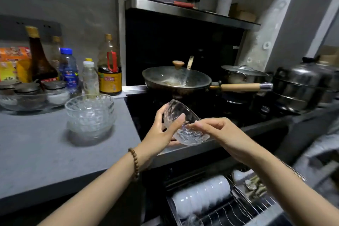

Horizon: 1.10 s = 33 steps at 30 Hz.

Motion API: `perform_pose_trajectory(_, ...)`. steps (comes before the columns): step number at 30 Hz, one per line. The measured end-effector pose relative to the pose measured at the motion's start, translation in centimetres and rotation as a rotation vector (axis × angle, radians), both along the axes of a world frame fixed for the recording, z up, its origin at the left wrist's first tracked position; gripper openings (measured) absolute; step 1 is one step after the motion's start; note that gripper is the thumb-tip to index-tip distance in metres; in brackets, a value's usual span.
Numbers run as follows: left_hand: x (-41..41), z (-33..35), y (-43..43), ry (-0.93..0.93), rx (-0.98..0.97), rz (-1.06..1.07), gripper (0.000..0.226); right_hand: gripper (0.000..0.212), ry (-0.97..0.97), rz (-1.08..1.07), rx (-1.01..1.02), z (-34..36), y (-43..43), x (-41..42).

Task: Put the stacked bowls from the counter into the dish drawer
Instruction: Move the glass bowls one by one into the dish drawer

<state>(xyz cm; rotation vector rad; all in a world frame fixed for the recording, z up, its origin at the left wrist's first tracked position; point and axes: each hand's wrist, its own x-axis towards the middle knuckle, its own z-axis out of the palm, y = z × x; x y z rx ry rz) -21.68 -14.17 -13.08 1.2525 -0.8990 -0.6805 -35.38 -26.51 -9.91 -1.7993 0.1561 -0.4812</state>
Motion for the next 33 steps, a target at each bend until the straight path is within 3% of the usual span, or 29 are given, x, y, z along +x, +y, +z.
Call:
perform_pose_trajectory(10, -6.8, -10.6, -7.4, 0.182, 0.319, -0.245, 0.087, 0.024, 0.254, -0.153, 0.16, -9.4, -5.6, -8.7)
perform_pose_trajectory(16, -8.0, -17.6, -9.9, 0.28, 0.509, -0.303, 0.069, 0.023, 0.391, -0.222, 0.251, -15.3, -7.4, -9.4)
perform_pose_trajectory(20, -7.7, -21.4, -10.6, 0.281, 0.567, -0.272, 0.071, 0.026, 0.447, -0.265, 0.325, -18.5, -8.2, -8.7)
perform_pose_trajectory(24, -6.3, -25.3, -10.4, 0.067, 0.644, -0.181, 0.094, 0.025, 0.553, -0.347, 0.354, -21.0, -9.2, -7.5)
perform_pose_trajectory(30, -4.4, -32.1, -8.5, -0.62, 0.804, -0.189, 0.105, 0.03, 0.783, -0.413, 0.403, -24.9, -11.3, -5.6)
perform_pose_trajectory(33, -4.2, -34.1, -8.4, -0.824, 0.842, -0.209, 0.117, 0.033, 0.873, -0.44, 0.419, -27.0, -12.2, -4.8)
